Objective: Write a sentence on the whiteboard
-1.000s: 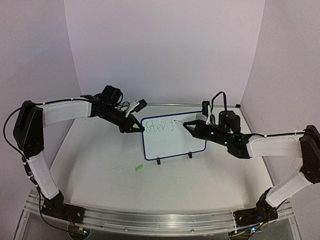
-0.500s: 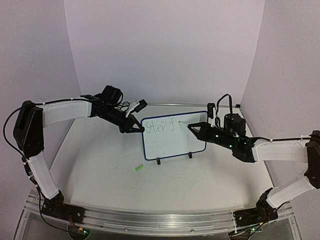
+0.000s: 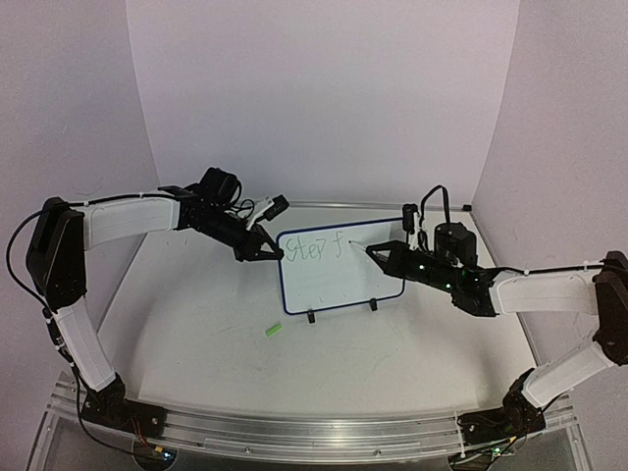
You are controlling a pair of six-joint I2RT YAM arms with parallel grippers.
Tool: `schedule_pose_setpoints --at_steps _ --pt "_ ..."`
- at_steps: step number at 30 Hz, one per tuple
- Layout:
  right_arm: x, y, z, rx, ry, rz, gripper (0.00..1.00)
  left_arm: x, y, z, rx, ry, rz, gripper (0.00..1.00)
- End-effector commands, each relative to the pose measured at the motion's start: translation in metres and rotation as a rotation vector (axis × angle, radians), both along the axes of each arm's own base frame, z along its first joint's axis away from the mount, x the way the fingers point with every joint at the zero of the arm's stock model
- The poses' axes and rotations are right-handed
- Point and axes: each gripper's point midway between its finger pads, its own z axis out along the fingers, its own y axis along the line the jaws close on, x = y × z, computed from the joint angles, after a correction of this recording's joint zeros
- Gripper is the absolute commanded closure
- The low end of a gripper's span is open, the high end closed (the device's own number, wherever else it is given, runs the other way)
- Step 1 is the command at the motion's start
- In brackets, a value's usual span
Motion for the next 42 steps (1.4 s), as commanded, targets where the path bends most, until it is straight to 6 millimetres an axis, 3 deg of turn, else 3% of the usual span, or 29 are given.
schedule_pose_setpoints --at_steps 1,11,23,28,42 --pt "0.012 0.002 0.022 0.017 -0.059 -0.022 1.0 -0.002 -0.002 -0.011 0.045 0.0 -0.009 1.0" --pt "0.017 0.014 0.012 0.011 -0.03 0.014 1.0 -0.002 -0.002 -0.01 0.044 -0.001 -0.01 1.0" --pt "0.007 -0.002 -0.016 -0.016 0.029 -0.027 1.0 -0.002 -0.002 -0.009 0.045 -0.004 -0.008 1.0" --pt "0.008 -0.004 -0.011 -0.016 0.016 -0.041 1.0 -0.001 -0.001 -0.01 0.048 -0.005 -0.006 1.0" --pt "0.014 -0.001 0.025 0.003 -0.058 -0.042 1.0 -0.002 -0.001 -0.01 0.048 -0.004 -0.007 1.0"
